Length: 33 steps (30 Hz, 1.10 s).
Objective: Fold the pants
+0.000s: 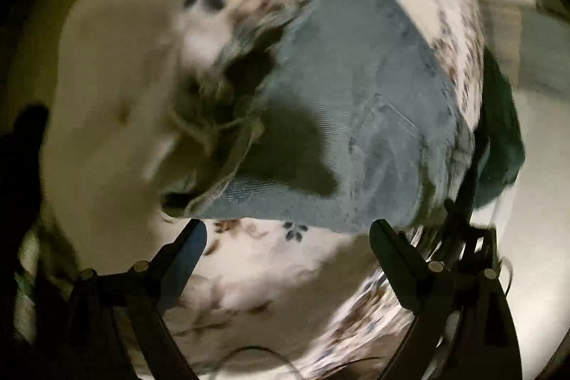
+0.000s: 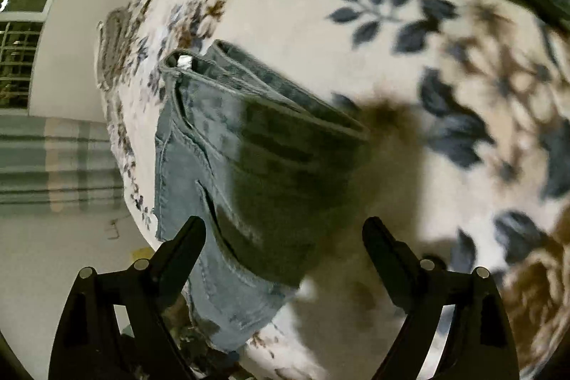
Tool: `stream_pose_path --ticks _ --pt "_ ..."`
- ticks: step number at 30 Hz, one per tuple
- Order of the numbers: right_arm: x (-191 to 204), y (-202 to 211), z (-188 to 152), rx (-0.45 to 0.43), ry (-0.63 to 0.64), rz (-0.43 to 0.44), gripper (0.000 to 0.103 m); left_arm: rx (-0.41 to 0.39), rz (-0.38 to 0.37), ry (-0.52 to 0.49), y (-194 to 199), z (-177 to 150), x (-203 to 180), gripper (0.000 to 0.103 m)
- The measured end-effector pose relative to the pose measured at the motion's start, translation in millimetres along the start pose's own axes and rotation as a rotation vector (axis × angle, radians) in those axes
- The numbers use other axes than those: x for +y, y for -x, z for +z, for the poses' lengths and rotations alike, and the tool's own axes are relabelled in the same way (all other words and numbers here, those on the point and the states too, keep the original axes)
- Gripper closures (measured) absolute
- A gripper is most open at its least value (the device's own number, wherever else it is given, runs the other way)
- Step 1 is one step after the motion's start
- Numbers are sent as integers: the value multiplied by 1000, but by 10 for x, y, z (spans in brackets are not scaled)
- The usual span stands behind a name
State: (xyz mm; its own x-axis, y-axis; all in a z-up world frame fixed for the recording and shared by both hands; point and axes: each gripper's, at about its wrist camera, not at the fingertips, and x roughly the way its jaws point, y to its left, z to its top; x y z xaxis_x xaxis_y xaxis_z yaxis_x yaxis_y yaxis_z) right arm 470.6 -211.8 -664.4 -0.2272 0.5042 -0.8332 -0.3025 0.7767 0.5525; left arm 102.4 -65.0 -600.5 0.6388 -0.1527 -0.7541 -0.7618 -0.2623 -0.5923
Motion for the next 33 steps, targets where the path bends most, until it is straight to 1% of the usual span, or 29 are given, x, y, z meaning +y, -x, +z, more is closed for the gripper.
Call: stream_pose_path --ticks 1,4,6,7,8,9,10,11,12,13,15,16,18,20,22,24,25,26,27,28,29,30,31,32,33 --pt "6 -32 22 0 18 10 12 -20 -21 48 -52 23 38 10" --pt "42 -127 85 4 47 22 12 -92 -52 127 -131 134 64 10" --pt "40 -170 130 0 40 42 13 -133 -50 169 -139 179 54 10" --pt "0 -180 146 -10 21 70 15 -152 -47 190 -132 191 48 10" --pt "-33 -179 158 -18 3 90 23 -180 -40 212 -108 208 17 13" --pt "-78 -169 161 -27 -17 104 29 -199 -28 222 -79 212 9 18" --pt "-145 -163 171 -45 -54 120 32 -220 -22 224 -47 220 -13 35" --pt "-181 -161 171 -57 -74 127 43 -254 -23 212 -2 247 -71 59" --pt "-228 -151 160 -76 -96 130 47 -270 -27 193 15 275 -123 66" --pt "-261 -141 133 -89 -111 140 50 -277 -46 164 34 325 -191 68" --pt "-260 -101 43 -122 -112 130 61 -281 -60 119 71 380 -269 70" --pt "-239 -67 -8 -137 -108 123 65 -277 -66 94 100 399 -288 71" --pt "-205 35 -110 -158 -117 130 68 -264 -71 20 208 419 -310 72" --pt "-159 180 -287 -175 -126 144 69 -250 -88 -29 336 398 -232 72" --pt "-152 281 -471 -172 -130 150 69 -224 -91 -78 459 444 -130 72" --pt "-176 331 -673 -148 -126 132 68 -207 -89 -90 485 442 36 72" --pt "-203 293 -756 -118 -125 127 67 -198 -105 -85 469 449 128 70" --pt "-244 249 -813 -103 -121 123 62 -186 -114 -73 418 471 211 69" --pt "-284 195 -831 -86 -122 113 54 -172 -126 -47 347 500 293 67" --pt "-355 110 -814 -59 -143 102 52 -163 -142 -22 295 497 362 61" --pt "-414 62 -802 -51 -160 106 50 -157 -162 -3 225 535 408 55" --pt "-468 27 -789 -44 -170 109 47 -162 -179 -2 206 546 423 53" --pt "-509 0 -770 -36 -184 118 46 -171 -194 -9 189 554 415 47" --pt "-535 -11 -758 -29 -194 141 43 -177 -210 -21 175 558 389 35" --pt "-535 -20 -757 -24 -187 141 42 -184 -232 -48 156 566 327 30"
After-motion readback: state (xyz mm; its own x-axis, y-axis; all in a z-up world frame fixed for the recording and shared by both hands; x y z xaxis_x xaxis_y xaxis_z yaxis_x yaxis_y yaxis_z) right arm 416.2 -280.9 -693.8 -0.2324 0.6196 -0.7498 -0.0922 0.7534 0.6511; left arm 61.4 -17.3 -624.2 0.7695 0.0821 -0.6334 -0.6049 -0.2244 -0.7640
